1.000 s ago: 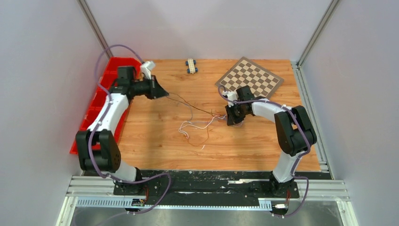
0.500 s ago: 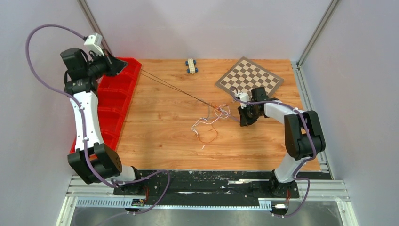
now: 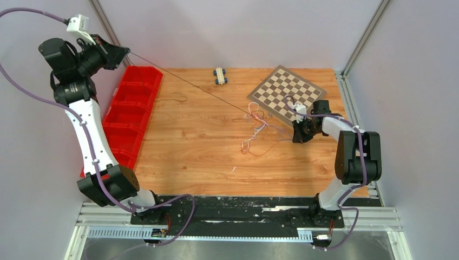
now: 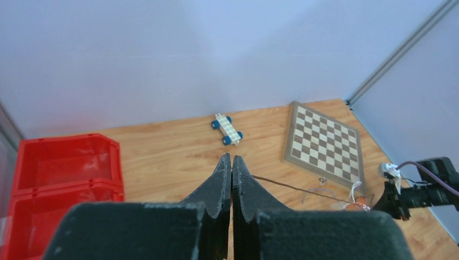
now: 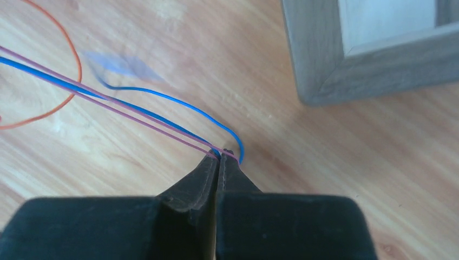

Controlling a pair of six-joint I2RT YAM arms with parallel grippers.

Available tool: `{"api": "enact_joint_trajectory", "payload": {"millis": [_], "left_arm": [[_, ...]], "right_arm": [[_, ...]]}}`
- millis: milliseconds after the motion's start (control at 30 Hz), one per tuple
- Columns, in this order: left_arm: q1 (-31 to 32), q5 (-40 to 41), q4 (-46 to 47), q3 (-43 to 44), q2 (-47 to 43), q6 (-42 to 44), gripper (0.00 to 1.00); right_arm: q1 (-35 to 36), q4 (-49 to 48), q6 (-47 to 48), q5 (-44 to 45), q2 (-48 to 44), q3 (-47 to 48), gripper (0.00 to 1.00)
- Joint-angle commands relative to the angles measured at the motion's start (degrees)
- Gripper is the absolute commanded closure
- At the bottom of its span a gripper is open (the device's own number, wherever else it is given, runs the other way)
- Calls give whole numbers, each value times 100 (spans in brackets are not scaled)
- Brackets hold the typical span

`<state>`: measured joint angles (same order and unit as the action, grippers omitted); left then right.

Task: Untangle the cables

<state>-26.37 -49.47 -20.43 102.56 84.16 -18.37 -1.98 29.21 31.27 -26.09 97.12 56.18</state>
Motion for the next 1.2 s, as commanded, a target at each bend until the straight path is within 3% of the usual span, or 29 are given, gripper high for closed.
{"api": "enact_joint_trajectory", "payload": {"millis": [0,67,200,267,400,633,667,700,733,767,833,900,967,1167], "left_arm": [[76,-563,739,86,-189,55,100],[593,-783,220,-504,-497,619,100],[1351,-701,-77,-2291,-1134,1361,100],[1407,-665,-252,-3005,-1229,1607,100],[1415,-226,-1180,-3950,-1331,3027,100],[1371,1376,-1663,-4760,-1272,4552,100],[1371,1540,-1687,-4815,-1170,4658,100],[1371,1689,-1893,-4772,-1102,4907,91],[1391,1618,-2110,-4585,-918,5046,75],[1480,1349,-2436,-4463,-800,5201,43],[1789,887,-2458,-4203,-790,5098,16],[2311,539,-2102,-4067,-796,4800,7],[2991,429,-1704,-3908,-549,4406,6],[4487,-18,-432,-3248,850,2884,12]], "right_arm": [[-231,963,375,-442,-171,171,100],[-81,1111,256,-1062,-258,411,100],[252,1142,116,-1419,-365,723,100],[348,1178,132,-1411,-389,829,100],[340,1291,385,-1448,-465,946,100],[106,1454,709,-763,-251,905,100],[49,1587,824,-710,-193,945,93],[41,1837,965,-788,-128,1072,78],[40,2122,1069,-987,-71,1234,57],[43,2369,1086,-1272,-35,1384,39],[74,2651,1038,-1942,-15,1660,23],[160,2673,754,-2406,5,1896,19],[450,2524,431,-2626,95,2076,19],[1074,1573,-792,-2263,625,2029,26]]}}
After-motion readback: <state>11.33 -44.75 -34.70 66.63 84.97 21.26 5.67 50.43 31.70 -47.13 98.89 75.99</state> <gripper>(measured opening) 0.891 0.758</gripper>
